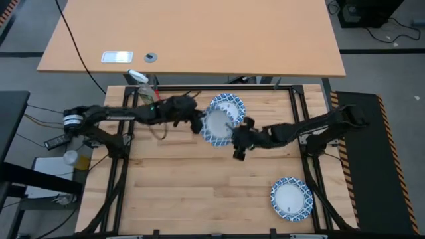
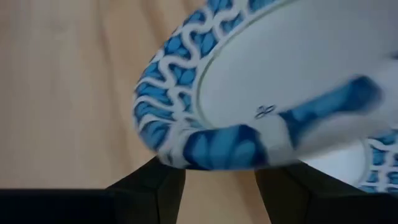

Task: Nest bowls inside each other
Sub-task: Stack the blue white patterned bowl on top of the other blue white patterned bowls

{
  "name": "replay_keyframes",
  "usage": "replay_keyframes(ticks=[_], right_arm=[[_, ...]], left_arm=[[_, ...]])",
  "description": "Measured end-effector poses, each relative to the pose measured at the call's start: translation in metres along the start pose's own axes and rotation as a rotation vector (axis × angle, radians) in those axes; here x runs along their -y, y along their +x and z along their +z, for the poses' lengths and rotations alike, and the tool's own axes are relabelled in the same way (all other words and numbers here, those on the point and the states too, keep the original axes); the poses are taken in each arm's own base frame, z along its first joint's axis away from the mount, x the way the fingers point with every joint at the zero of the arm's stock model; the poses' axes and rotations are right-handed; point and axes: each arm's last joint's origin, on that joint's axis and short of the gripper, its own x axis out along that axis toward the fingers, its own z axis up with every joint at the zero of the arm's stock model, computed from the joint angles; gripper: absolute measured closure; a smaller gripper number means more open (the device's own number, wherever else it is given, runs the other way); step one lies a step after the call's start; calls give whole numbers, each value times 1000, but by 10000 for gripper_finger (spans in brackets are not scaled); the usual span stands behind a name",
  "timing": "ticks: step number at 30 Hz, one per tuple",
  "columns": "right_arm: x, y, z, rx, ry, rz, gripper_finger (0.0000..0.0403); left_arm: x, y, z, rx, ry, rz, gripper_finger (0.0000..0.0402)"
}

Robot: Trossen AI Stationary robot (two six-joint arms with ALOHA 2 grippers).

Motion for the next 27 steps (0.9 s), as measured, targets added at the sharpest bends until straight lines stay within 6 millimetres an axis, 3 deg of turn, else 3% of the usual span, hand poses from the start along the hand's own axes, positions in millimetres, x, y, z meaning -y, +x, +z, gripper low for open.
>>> replay_keyframes(ticks=[9,13,16,22,27], right_arm=[[58,0,-18,-58,102,-139,212],[71,-2,-22,-100,137,-174,212],[76,-2,-26,-149,167,-178,212],[80,-1,-28,-175,179,-153,212],[80,-1,-27,-168,169,-157,212]], left_arm=[[-43,72,55,12,14,61,338],[-66,102,63,-59,15,104,338],[-81,121,56,-167,14,129,338],[-93,139,44,-316,-1,127,338],[-94,137,54,-301,-13,78,338]])
